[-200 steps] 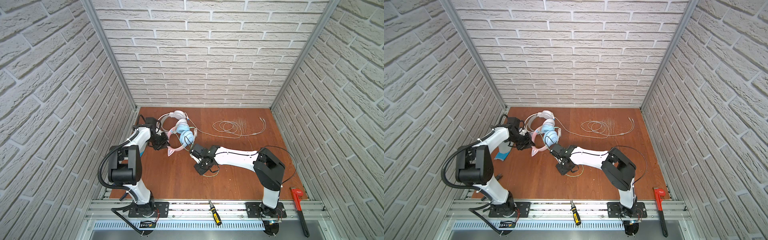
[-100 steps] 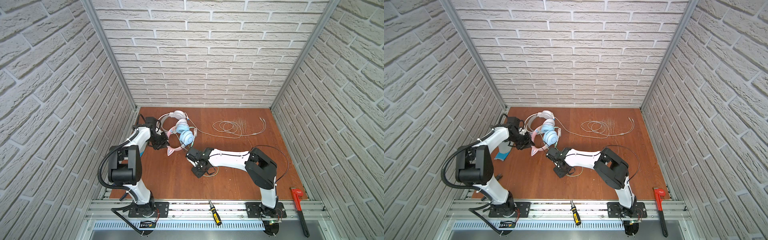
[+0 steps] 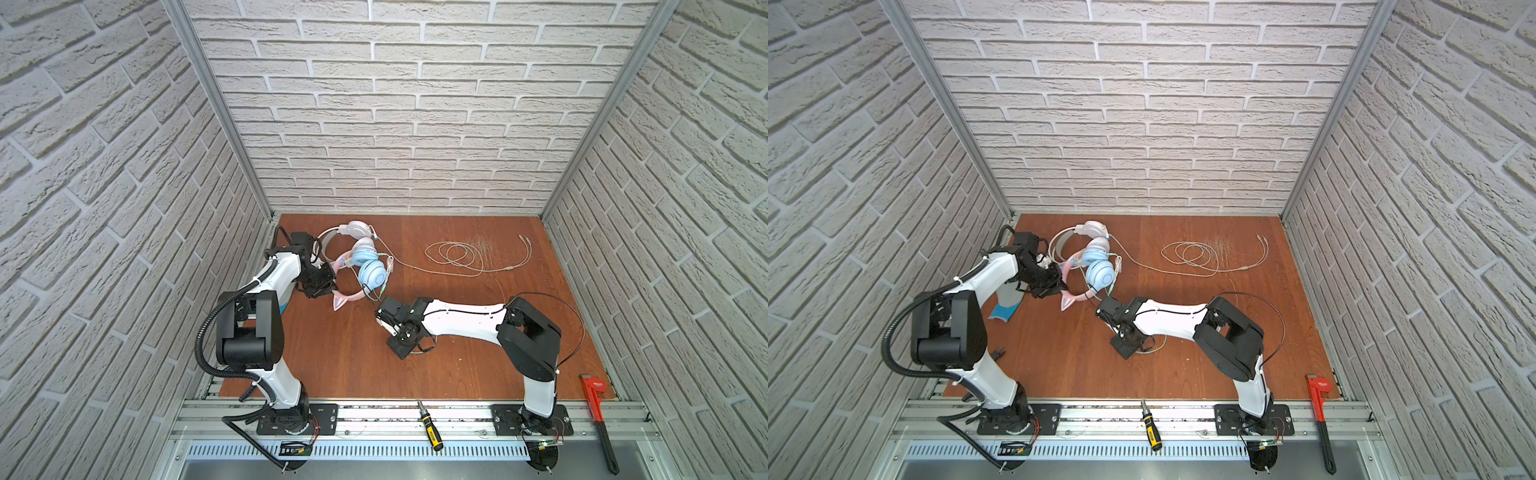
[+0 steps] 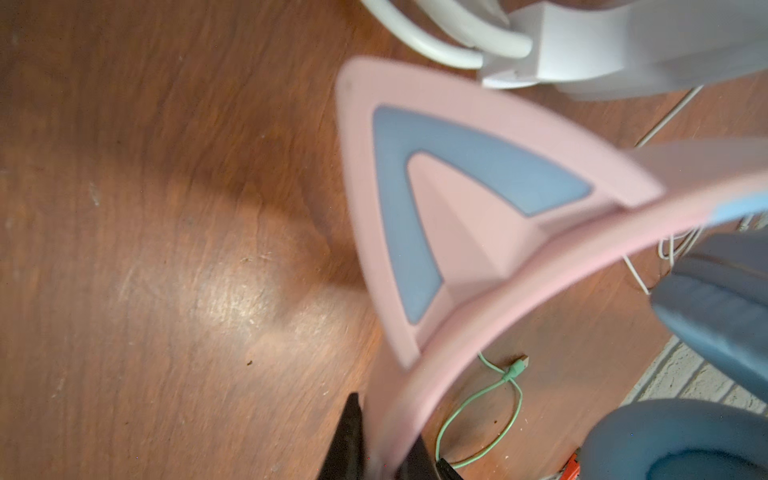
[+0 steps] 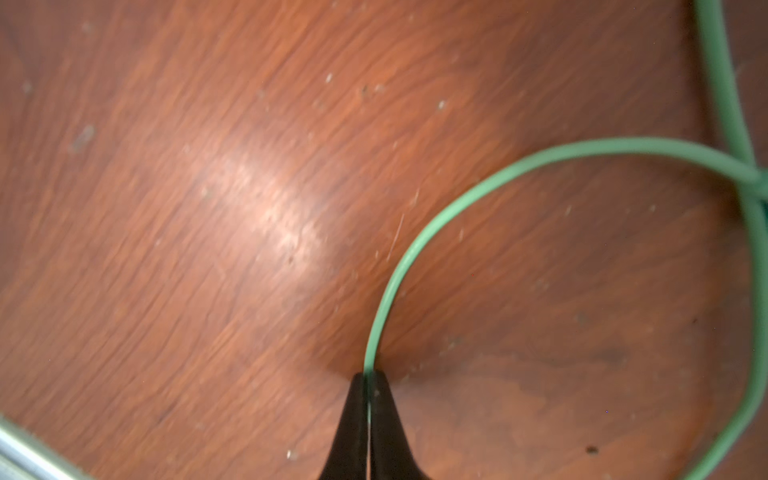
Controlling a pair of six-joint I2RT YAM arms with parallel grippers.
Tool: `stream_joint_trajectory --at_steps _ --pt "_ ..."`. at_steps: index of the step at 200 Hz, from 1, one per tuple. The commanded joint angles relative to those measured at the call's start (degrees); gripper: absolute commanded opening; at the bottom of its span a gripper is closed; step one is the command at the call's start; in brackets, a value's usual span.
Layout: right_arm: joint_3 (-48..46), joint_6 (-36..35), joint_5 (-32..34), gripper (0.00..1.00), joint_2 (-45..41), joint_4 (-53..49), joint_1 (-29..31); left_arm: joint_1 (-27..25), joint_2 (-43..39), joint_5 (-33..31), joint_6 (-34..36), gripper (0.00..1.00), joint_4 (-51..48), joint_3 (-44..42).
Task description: Wrap the headphones
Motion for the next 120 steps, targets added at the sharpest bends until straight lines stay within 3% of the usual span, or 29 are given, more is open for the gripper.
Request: stream_joint_trajectory --at_steps 1,44,74,120 --pt "-1.3 -2.2 -2.0 0.06 -7.0 0.9 0.5 -0.5 -0.4 1.0 0.2 0.00 0.4 2.5" --pt "-3.8 -3.8 -3.5 0.06 -15.0 1.5 0.1 -1.2 0.8 0.8 -0.4 0.00 0.9 3.4" --pt "-3.3 -3.2 -1.2 0.06 -15.2 -1.6 -0.9 -1.8 1.4 0.7 -0.5 0.00 0.9 4.0" --pt "-1.7 0.5 -0.3 0.20 -11.9 -2.0 -4.0 -2.2 1.5 0.7 -0.5 0.00 1.2 3.5"
